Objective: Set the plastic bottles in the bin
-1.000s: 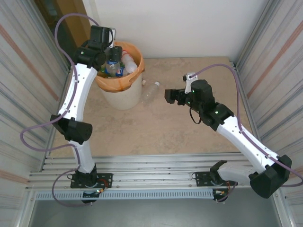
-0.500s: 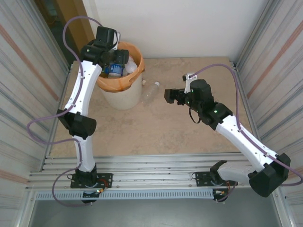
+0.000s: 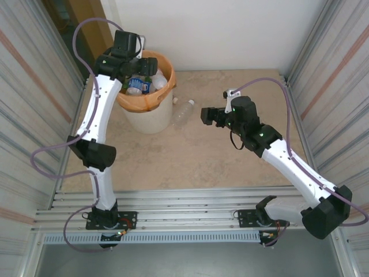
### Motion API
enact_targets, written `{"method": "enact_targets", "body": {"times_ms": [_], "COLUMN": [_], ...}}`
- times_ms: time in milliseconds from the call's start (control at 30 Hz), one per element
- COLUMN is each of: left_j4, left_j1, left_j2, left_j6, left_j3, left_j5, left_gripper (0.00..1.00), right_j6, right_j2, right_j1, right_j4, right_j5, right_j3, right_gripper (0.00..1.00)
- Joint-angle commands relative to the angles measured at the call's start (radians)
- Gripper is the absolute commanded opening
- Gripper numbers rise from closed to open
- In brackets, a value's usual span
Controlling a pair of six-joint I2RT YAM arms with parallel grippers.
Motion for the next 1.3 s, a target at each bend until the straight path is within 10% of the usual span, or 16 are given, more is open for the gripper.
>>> {"method": "enact_targets", "body": {"times_ms": [0,733,1267], "left_j4": [0.063,0.592,0.592], "left_j1": [0.009,-0.23,-0.234], "left_j2": [-0.119,-0.873,-1.055], "left_j6": [-0.028,-0.202,-0.314], "left_j3": [-0.061,-1.039,-1.259], "left_j5": [0.027,-0.14,-0.235], "left_gripper": [0.84,0.99,0.99], "right_j6": [0.073,0.318,0.346], "right_j2": [0.032,0.668,1.048], "right_j1": [-0.01,-0.039,-0.009], "right_j4": [-0.023,-0.145,-0.134], "right_j5": [0.033,-0.044,-0.063], "right_j3": [0.008,0.4,0.733], "right_gripper": [0.98,0.98,0.98]}}
